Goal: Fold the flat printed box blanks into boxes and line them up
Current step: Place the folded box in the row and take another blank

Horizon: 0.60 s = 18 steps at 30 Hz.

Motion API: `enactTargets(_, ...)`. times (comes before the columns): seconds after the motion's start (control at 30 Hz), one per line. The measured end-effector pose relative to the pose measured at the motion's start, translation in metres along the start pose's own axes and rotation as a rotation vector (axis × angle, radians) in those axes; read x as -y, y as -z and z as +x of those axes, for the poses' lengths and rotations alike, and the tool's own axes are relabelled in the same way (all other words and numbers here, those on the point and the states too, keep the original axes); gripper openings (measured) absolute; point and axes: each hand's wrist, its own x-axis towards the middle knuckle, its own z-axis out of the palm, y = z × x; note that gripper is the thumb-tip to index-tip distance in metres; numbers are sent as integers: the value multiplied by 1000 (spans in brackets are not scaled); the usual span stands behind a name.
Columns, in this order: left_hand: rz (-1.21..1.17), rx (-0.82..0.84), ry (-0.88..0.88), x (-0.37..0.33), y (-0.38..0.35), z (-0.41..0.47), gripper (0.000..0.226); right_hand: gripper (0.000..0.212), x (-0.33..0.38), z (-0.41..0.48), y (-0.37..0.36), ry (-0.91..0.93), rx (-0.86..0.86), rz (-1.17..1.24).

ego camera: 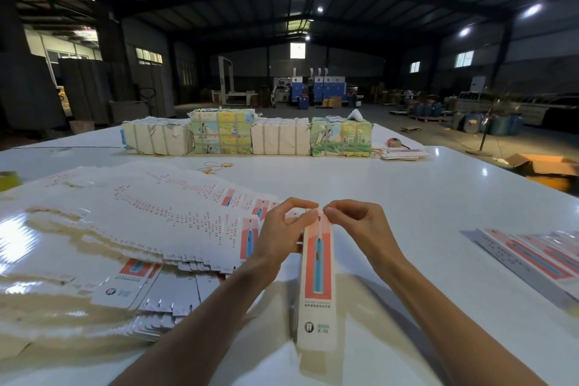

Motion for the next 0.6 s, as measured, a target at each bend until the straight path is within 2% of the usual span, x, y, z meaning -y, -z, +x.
enactTargets(0.1, -21, -27, 15, 0, 0, 0, 13, 6, 1, 2, -5, -3, -39, 33)
enactTargets(0.2, -42, -45, 24, -2, 0, 1, 13, 18, 3, 2, -10, -59, -52, 147)
enactTargets(0.23, -47, -46, 22, -3, -1, 1, 14, 17, 4, 2, -11, -82, -54, 156)
enactTargets(0.3, -51, -43, 15, -3, -1, -1, 15, 10, 3, 2, -11, -102, -63, 154)
enactTargets(0.6, -4, -43, -20, 4, 0, -2, 22, 12, -1, -1, -9, -76, -46, 79)
